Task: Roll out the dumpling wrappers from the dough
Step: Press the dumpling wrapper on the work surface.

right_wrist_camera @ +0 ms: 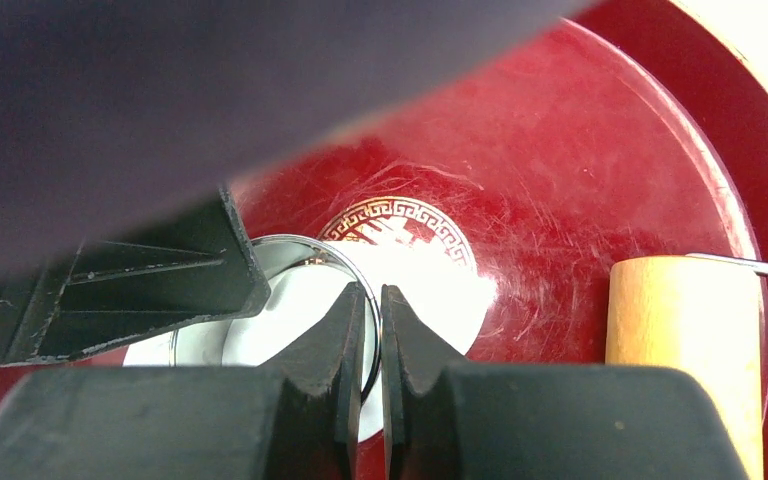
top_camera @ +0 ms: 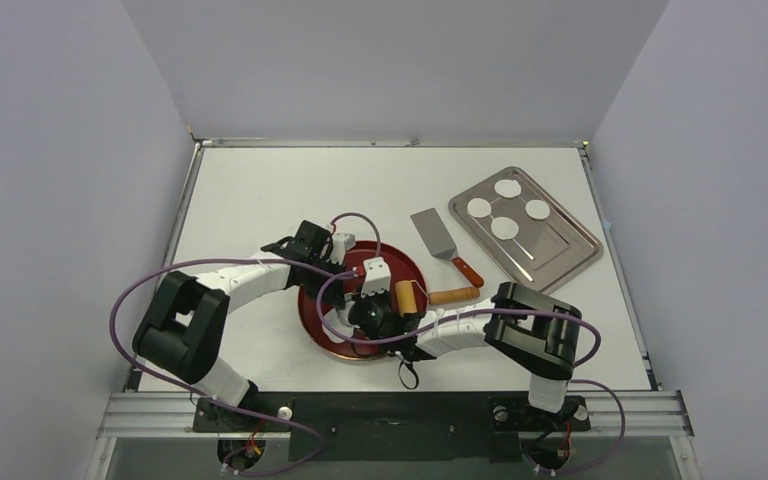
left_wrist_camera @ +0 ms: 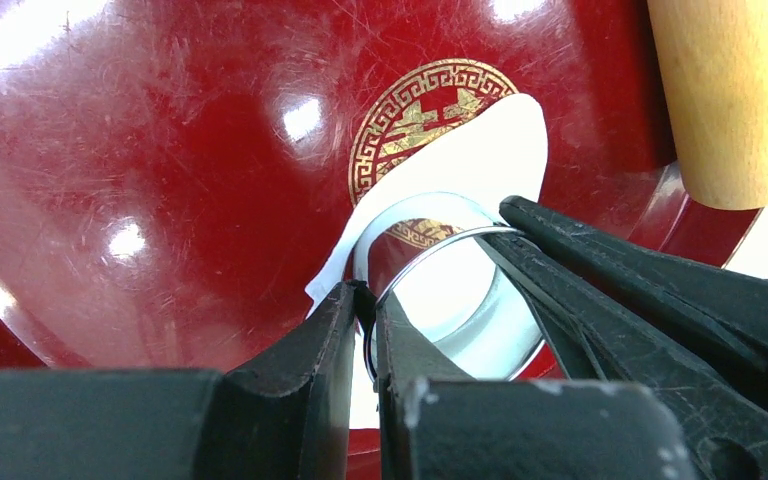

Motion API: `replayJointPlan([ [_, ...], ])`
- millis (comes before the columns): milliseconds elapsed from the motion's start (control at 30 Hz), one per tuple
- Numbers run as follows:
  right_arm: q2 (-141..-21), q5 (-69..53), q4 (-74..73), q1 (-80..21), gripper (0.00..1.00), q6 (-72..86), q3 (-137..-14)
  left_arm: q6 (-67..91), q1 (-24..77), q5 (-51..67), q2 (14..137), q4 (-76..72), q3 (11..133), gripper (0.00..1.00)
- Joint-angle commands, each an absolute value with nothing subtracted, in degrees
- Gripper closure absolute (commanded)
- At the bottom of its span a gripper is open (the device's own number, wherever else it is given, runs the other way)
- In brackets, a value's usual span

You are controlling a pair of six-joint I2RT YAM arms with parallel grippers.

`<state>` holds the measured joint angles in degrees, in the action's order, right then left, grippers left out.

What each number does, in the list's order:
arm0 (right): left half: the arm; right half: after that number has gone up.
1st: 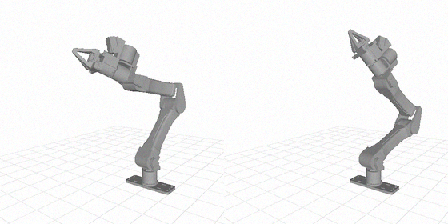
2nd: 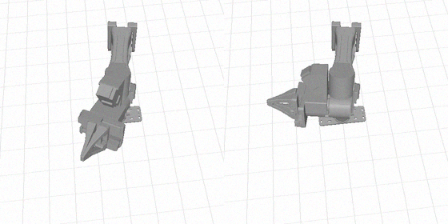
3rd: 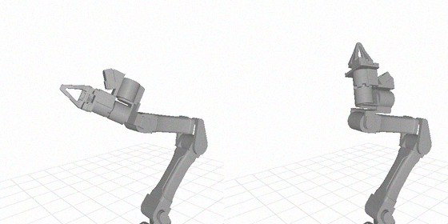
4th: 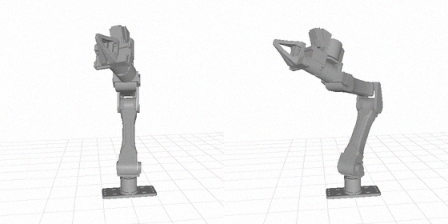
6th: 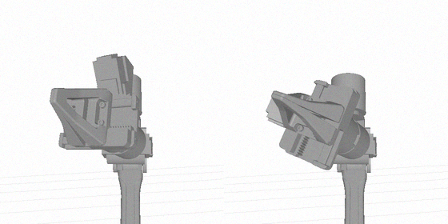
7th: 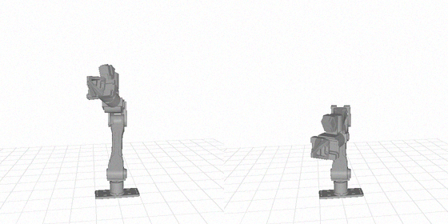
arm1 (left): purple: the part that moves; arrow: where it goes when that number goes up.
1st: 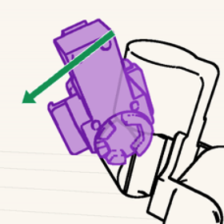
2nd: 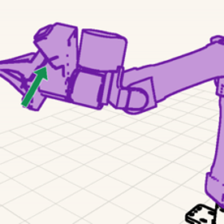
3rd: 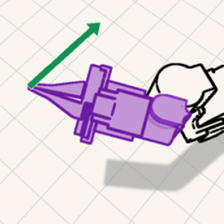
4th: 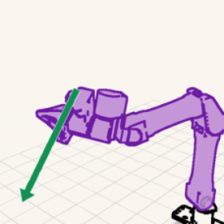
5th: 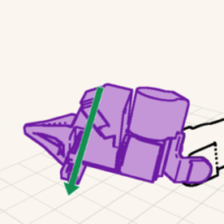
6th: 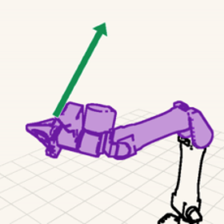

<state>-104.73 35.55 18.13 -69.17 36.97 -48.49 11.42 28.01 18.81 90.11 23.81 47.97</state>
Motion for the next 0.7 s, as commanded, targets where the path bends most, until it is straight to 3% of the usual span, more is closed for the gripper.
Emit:
replayJointPlan([
  [0, -108.3, 27.7, 13.7, -68.3, 1.0, 36.8, -45.9, 12.7, 28.3, 20.5, 90.0, 25.0, 46.3, 1.0],
  [333, -108.0, 31.7, 9.6, -78.6, 1.0, 45.1, -46.5, 11.1, 26.8, 17.0, 93.5, 22.6, 50.2, 1.0],
  [667, -108.1, 33.9, 16.9, -70.5, 1.0, 36.3, -44.7, 12.8, 28.5, 19.0, 88.7, 23.8, 44.9, 1.0],
])
